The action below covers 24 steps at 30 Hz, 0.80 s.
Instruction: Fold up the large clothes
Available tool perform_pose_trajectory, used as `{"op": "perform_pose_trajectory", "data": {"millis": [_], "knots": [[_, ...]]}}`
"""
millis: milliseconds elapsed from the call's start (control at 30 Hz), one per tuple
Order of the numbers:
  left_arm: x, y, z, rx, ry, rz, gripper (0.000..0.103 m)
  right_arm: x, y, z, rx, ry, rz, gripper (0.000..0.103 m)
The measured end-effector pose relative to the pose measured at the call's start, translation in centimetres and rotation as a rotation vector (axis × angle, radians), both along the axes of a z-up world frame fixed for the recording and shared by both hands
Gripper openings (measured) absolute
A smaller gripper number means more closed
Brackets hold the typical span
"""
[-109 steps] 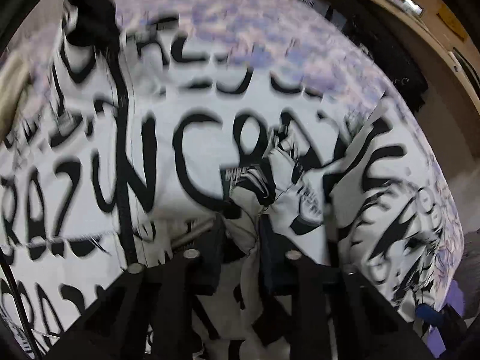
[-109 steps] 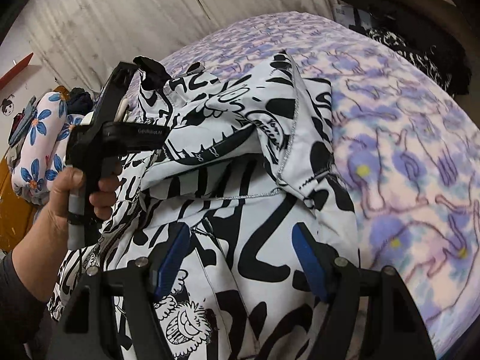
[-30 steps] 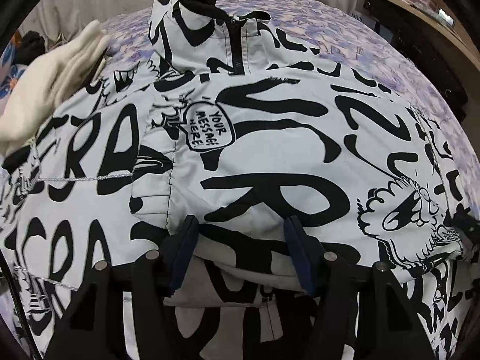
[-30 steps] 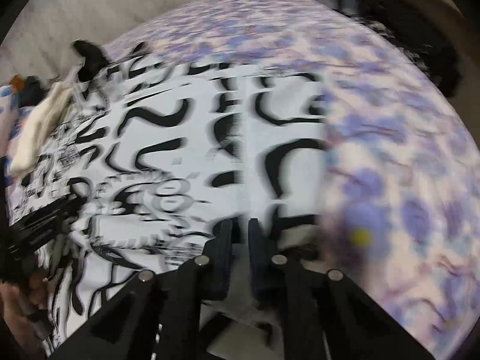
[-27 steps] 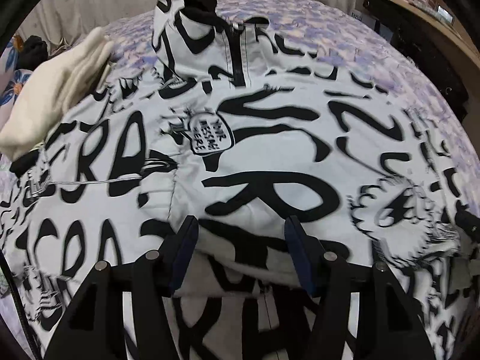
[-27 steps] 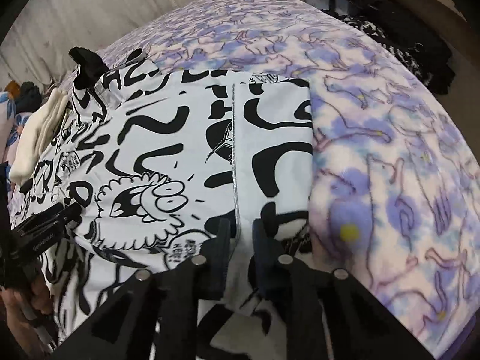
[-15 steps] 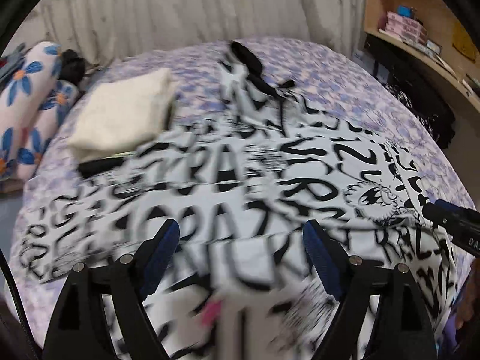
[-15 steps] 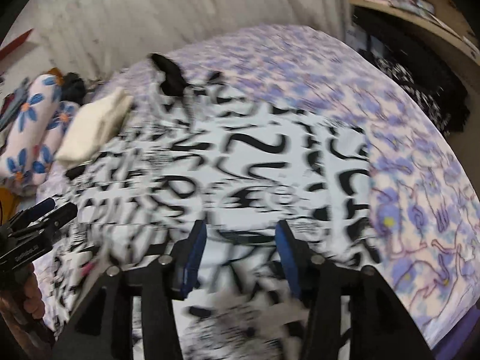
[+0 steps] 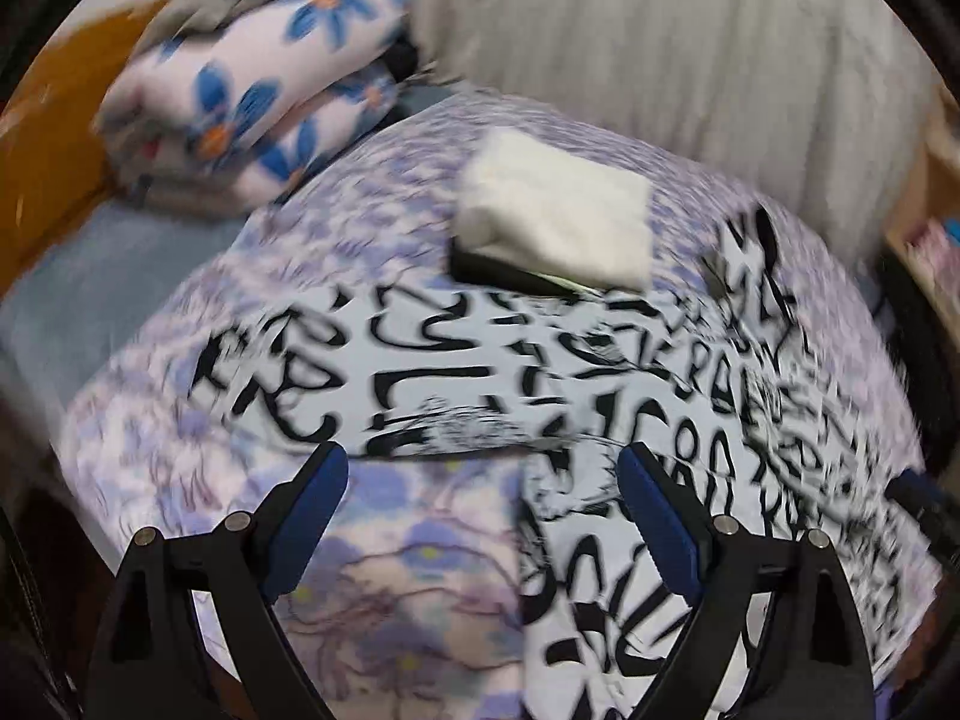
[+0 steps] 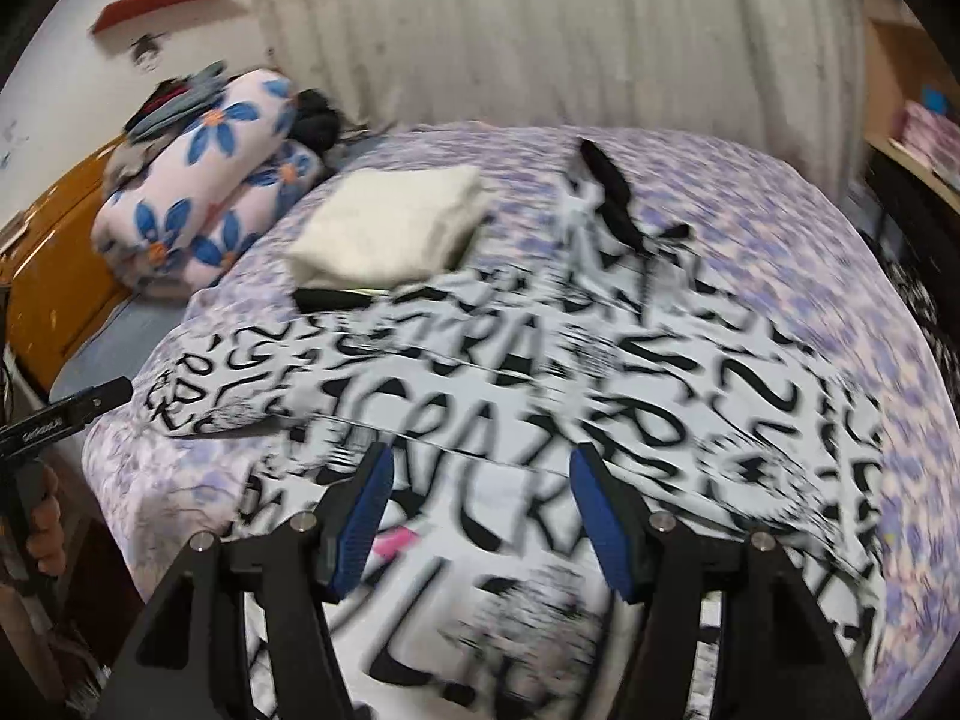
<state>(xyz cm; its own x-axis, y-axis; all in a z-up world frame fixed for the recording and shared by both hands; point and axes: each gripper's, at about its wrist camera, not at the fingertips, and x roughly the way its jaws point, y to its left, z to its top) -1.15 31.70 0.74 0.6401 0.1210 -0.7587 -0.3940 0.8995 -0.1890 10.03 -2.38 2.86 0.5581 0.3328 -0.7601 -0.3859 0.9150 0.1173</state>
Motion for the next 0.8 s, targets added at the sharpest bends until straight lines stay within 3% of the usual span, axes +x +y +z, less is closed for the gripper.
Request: {"op": "perform_pose_trajectory", "data": {"millis": [200,433,533,600,733,800], "knots": [[-1.2,9.4,-6.0,-0.204,-0.028,0.146,0.090,1.8,7.0,-2.2,-0.016,0.027,0.058,0.061],[-1.0,17.9,-14.9,-0.353,-0.017,0.333,0.090,4.0,13.2,-5.9,-0.067,0.079,0.108,0.061],[-0.4,20.3,-17.4,-0.412,-0.035,0.377,0.089,4.8,14.8,-7.4,-0.083,0.101,0.116,0.061],[0.3,21.3,-18.3,-0.421,-0.043,0.395,0.089,5.3,15.9,-8.4,-0.088,0.123,0.123,0.061],[2.4,22.1,-18.6,-0.349,-0.031,0.421,0.087,6.0,17.5,-10.1,-0.087,0.165,0.134,0.061],[3.2,22.3,-18.5,-0.300,-0.010,0.455,0.072,6.0,17.8,-10.7,-0.085,0.181,0.139,0.061]]}}
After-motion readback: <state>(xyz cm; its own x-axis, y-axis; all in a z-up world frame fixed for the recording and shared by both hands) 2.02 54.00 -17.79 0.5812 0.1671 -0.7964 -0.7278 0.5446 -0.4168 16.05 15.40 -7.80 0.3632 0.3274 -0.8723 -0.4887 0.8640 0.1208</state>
